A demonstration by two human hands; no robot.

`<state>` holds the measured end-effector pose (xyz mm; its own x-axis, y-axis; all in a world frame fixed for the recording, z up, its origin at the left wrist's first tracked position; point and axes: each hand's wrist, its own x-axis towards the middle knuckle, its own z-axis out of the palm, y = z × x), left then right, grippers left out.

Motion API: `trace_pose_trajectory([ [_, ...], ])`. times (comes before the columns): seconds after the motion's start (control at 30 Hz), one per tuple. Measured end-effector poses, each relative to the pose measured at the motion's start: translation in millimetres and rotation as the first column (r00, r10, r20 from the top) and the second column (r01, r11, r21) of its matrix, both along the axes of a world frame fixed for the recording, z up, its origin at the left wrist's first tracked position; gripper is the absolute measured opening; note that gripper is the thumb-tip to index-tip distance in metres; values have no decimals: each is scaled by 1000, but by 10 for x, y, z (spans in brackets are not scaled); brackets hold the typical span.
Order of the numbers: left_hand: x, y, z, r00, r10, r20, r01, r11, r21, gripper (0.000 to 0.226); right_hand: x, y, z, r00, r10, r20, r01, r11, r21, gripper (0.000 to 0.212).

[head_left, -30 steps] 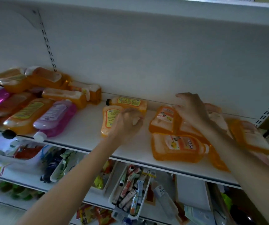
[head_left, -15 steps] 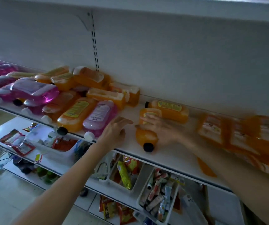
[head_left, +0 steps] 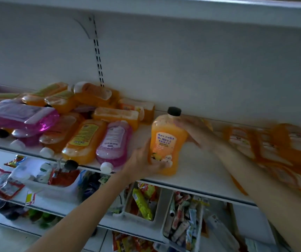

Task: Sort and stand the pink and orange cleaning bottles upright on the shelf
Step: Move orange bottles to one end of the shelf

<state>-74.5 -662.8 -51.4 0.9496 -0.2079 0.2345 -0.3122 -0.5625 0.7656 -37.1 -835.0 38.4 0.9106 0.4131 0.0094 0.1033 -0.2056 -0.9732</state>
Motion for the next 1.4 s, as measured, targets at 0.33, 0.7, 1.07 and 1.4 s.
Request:
trace_pose_trajectory([
  [0.33, 15, 30, -64, 989, 92, 120, -59, 965, -254, 87, -13, 205, -290, 884, -116, 453, 206, 966, -155, 89],
  [0.7, 70, 35, -255, 946, 54, 320, -72, 996, 46, 99, 177, 157, -463, 891, -277, 359, 323, 943, -75, 79],
  [1.07, 39, 12, -274, 846, 52, 530, -234, 931, 282, 71, 420, 285, -553, 952, -241, 190, 283, 929, -239, 86],
  [1.4, 21, -5, -213, 853, 96, 513, -318, 875, 365, 61, 569, 288, -705, 925, -12, 381, 228, 819, -527, 52],
])
